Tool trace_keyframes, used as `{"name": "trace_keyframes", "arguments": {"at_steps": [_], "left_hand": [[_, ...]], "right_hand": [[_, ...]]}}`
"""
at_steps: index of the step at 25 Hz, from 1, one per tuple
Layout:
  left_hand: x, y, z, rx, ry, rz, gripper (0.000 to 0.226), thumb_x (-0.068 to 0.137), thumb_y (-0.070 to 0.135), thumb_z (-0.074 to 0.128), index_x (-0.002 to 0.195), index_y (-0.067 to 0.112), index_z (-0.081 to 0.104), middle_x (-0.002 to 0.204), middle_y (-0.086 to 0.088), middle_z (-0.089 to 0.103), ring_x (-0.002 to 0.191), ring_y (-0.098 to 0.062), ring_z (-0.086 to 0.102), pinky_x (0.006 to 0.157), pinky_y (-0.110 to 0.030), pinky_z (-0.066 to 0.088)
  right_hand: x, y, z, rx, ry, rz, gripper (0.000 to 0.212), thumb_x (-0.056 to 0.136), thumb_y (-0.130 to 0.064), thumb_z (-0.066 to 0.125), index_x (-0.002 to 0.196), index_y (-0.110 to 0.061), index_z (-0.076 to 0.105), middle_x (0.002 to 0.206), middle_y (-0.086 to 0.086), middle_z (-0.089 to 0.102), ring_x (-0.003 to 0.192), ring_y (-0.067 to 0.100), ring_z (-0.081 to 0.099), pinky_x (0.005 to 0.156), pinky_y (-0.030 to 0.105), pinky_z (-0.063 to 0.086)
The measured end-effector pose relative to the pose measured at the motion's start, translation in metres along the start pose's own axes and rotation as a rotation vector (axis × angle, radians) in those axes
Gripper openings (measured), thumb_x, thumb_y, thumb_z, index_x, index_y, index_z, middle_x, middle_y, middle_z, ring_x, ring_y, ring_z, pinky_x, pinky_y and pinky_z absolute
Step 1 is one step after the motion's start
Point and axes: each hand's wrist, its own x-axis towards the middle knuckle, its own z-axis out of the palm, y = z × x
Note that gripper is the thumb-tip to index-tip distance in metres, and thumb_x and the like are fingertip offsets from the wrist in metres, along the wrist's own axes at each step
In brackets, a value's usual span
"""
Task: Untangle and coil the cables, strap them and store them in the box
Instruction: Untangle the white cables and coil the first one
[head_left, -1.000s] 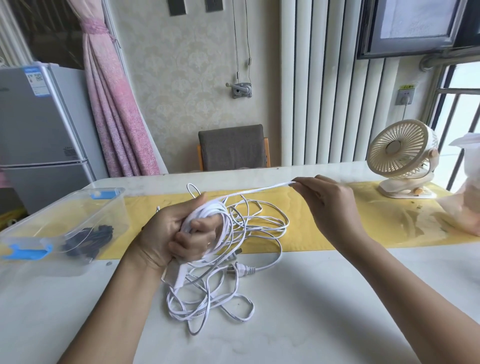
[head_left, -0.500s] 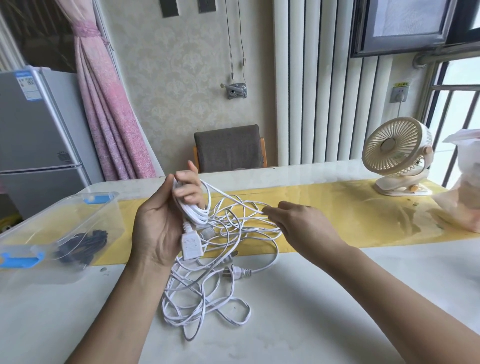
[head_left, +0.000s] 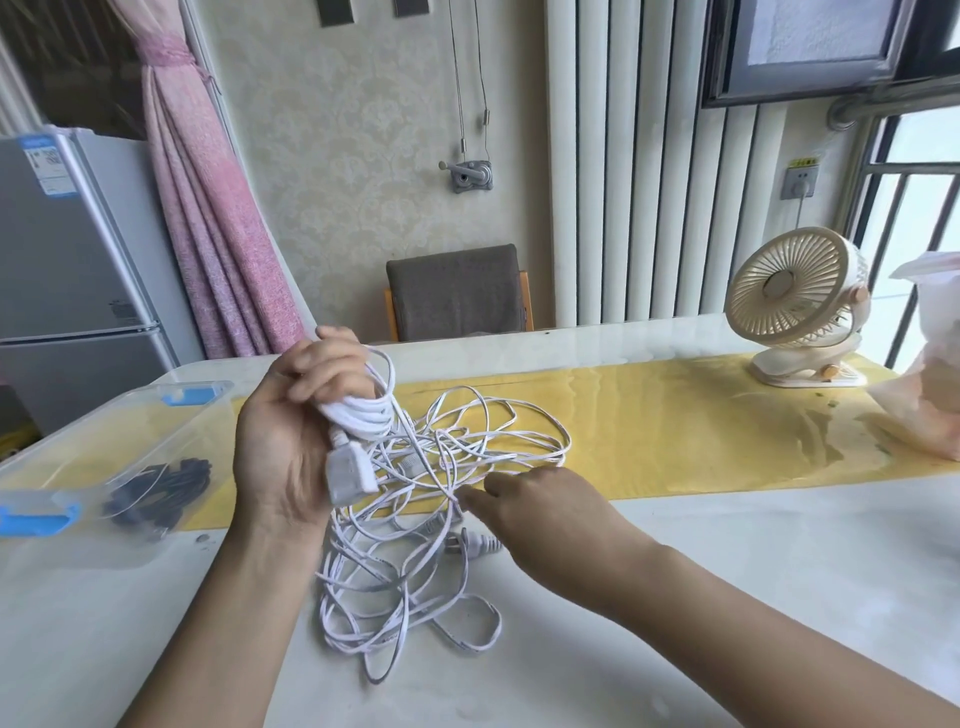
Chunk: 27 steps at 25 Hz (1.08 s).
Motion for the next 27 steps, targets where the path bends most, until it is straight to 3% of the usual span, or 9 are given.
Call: {"name": "trace_keyframes", "arguments": {"at_steps": [3,6,9,12,17,20,23,25,27], "left_hand": [[-0.007,0.01,0.0,0.097,-0.104,-0.154,0.025,0.097,0.023,0.029,0.09,0.007,0.047,0.053,0.005,0.031,0.04,-0.004,0.025,0.047,-0.022,0.024],[-0.009,0.017,-0.001,0.283,-0.227,-0.325,0.026,0.099,0.029,0.028,0.08,0.016,0.04,0.043,0.008,0.026,0.032,-0.004,0.023,0.04,-0.018,0.019],[-0.008,0.005,0.003,0.371,-0.3,-0.418,0.029,0.099,0.03,0.03,0.075,0.016,0.039,0.037,0.006,0.025,0.028,-0.005,0.022,0.035,-0.019,0.018],[-0.006,-0.005,0.007,0.261,-0.372,-0.435,0.03,0.099,0.029,0.033,0.074,0.013,0.04,0.036,0.006,0.028,0.028,-0.006,0.024,0.035,-0.019,0.019],[-0.005,-0.005,0.004,0.088,-0.361,-0.348,0.032,0.095,0.03,0.029,0.072,0.013,0.044,0.036,0.007,0.03,0.028,-0.006,0.023,0.036,-0.019,0.018],[-0.002,0.001,-0.001,-0.012,-0.352,-0.316,0.035,0.098,0.034,0.033,0.071,0.014,0.045,0.039,0.008,0.031,0.03,-0.006,0.022,0.039,-0.019,0.017],[0.003,0.002,-0.007,-0.033,-0.321,-0.258,0.036,0.098,0.025,0.031,0.077,0.006,0.053,0.049,0.0,0.036,0.035,-0.008,0.022,0.042,-0.023,0.02],[0.008,-0.006,-0.005,0.053,-0.29,-0.135,0.037,0.099,0.025,0.033,0.08,0.003,0.055,0.054,-0.003,0.039,0.038,-0.009,0.025,0.043,-0.024,0.026],[0.011,-0.016,-0.001,0.394,-0.059,0.125,0.038,0.098,0.033,0.035,0.073,0.012,0.053,0.047,0.004,0.039,0.034,-0.002,0.022,0.035,-0.018,0.024]], "right_hand": [[0.001,0.017,0.0,0.035,0.177,0.197,0.04,0.057,-0.006,0.074,0.093,-0.023,0.069,0.058,-0.004,0.055,0.038,0.023,0.051,0.035,0.021,0.018],[-0.001,0.043,-0.013,0.103,0.38,0.428,0.032,0.071,-0.006,0.072,0.1,-0.02,0.069,0.062,0.001,0.056,0.041,0.029,0.052,0.038,0.021,0.023],[-0.003,0.052,-0.017,0.08,0.352,0.526,0.039,0.066,0.001,0.075,0.099,-0.02,0.07,0.06,0.002,0.056,0.039,0.029,0.05,0.037,0.018,0.015],[0.0,0.041,-0.008,0.023,0.234,0.481,0.042,0.06,0.0,0.076,0.094,-0.023,0.071,0.056,0.0,0.052,0.036,0.028,0.048,0.037,0.019,0.006],[0.004,0.008,-0.002,-0.042,0.124,0.326,0.046,0.034,-0.001,0.071,0.076,-0.021,0.069,0.048,-0.003,0.046,0.029,0.022,0.041,0.043,0.021,-0.008],[0.004,-0.001,0.002,-0.017,0.124,0.259,0.047,0.035,-0.001,0.069,0.078,-0.019,0.069,0.05,-0.003,0.047,0.031,0.023,0.037,0.045,0.02,-0.007],[0.002,-0.009,0.001,-0.015,0.131,0.194,0.048,0.036,-0.003,0.068,0.081,-0.019,0.07,0.05,-0.003,0.048,0.032,0.023,0.04,0.042,0.022,-0.005],[0.002,-0.011,0.0,-0.002,0.141,0.138,0.048,0.038,-0.003,0.067,0.083,-0.018,0.069,0.051,-0.003,0.049,0.034,0.022,0.045,0.037,0.021,0.004],[0.001,-0.011,-0.003,0.033,0.162,0.096,0.047,0.042,-0.001,0.065,0.086,-0.017,0.068,0.053,-0.002,0.049,0.036,0.024,0.041,0.037,0.022,0.009]]}}
